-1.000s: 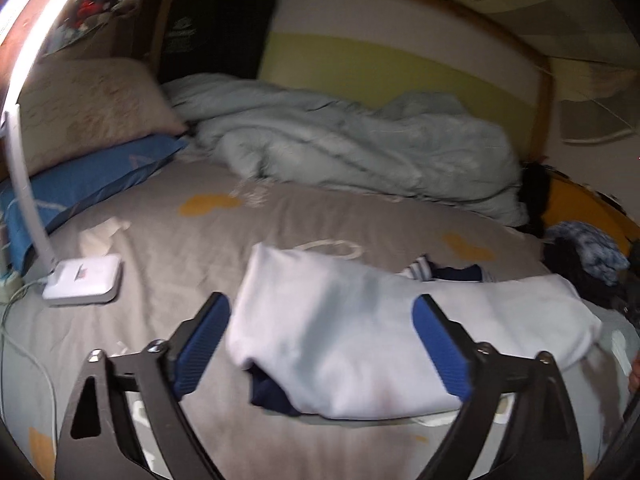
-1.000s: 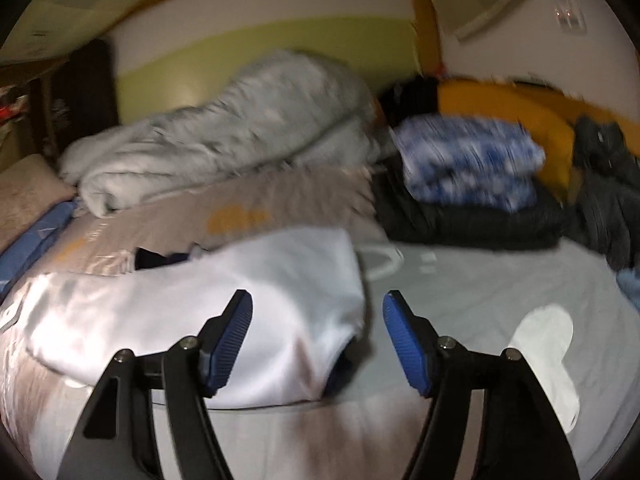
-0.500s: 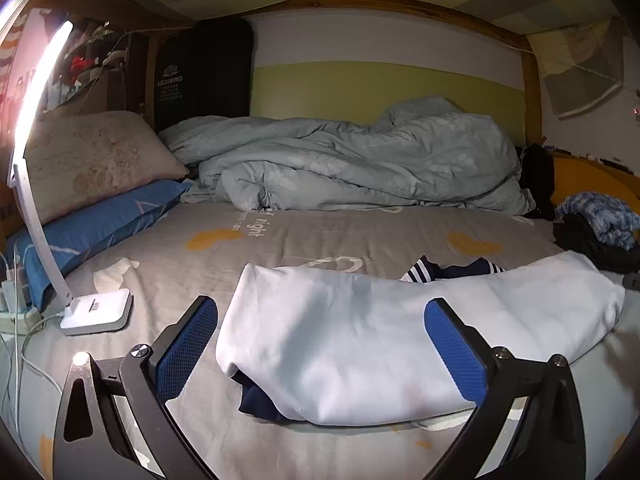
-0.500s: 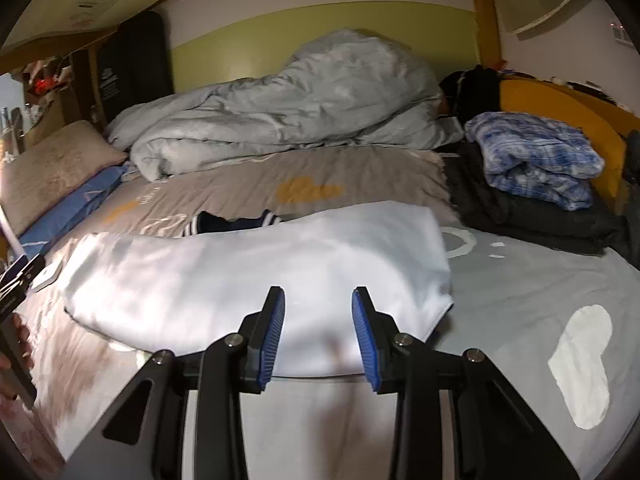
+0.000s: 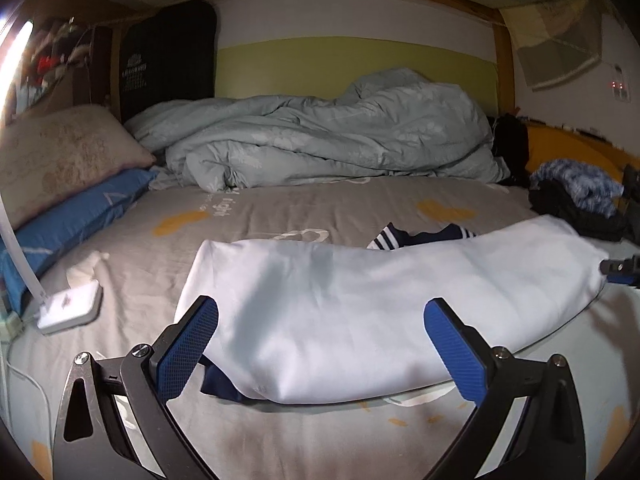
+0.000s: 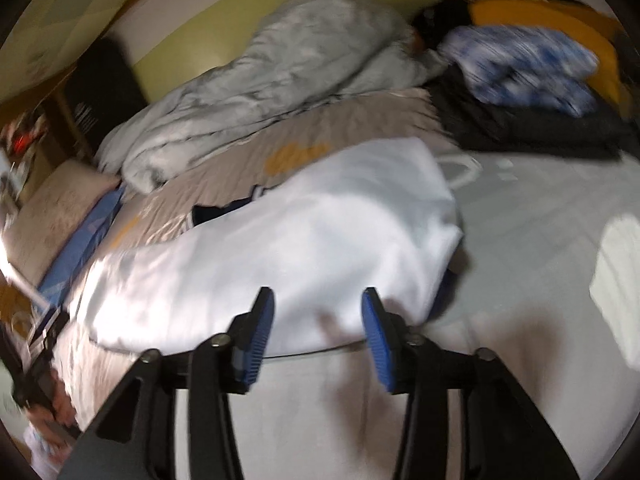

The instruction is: Fold large clothes

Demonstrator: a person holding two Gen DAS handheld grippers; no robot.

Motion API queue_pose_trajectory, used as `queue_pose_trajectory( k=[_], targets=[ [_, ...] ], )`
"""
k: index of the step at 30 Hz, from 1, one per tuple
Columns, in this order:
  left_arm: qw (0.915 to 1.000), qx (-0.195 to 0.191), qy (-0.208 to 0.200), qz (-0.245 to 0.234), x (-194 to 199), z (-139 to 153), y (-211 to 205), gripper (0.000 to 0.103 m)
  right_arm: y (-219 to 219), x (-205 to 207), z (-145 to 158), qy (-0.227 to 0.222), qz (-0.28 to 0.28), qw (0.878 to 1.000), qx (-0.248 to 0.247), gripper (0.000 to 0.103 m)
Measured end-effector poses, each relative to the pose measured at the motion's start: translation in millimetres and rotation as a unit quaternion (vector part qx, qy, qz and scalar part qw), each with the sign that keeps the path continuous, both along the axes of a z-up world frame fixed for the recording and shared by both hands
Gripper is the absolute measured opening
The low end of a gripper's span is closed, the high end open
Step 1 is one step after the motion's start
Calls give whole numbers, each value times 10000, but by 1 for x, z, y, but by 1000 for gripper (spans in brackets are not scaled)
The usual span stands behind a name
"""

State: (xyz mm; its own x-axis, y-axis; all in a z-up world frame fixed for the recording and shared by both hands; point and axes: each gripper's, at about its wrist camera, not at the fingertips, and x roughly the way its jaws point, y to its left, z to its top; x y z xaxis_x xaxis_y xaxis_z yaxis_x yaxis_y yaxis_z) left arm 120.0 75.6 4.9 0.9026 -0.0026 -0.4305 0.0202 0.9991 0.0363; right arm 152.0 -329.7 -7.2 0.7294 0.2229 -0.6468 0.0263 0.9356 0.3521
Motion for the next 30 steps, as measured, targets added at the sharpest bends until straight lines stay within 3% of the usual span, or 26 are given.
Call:
queue_pose_trajectory(
  k=[2,4,7,10,15,19,22,25,30],
  targets=[
    [10000,50,18,-30,1,-2,-3,103,-12,-8,-7,78,-726,9973,-26,51],
    [10000,33,75,-57,3,-5,-4,103,-23,-15,-14,27,-1102,9938,171,61],
    [9999,87,130,-30,7,-10,-6,103,-37,-2,-34,290,-863,9894,1129,61],
    [9997,35,223,-23,11,-14,-6,103,-50,11,-58,429,-717,9725,2175,61],
    [9991,-179,371,20,16,-18,-1,103,-43,25,-59,224,-732,9684,2375,61],
    [9984,-409,371,79,19,-13,5,103,-37,29,-52,247,-1007,9723,2093,32],
    [9983,-499,245,146,15,-5,10,103,-20,26,-28,-66,-984,9879,1196,20],
    [9983,-544,102,190,8,4,15,103,19,26,0,-476,-864,9951,40,17],
    [9970,-746,-5,199,2,14,26,103,85,20,32,-1007,-318,9907,-863,16]
  ],
)
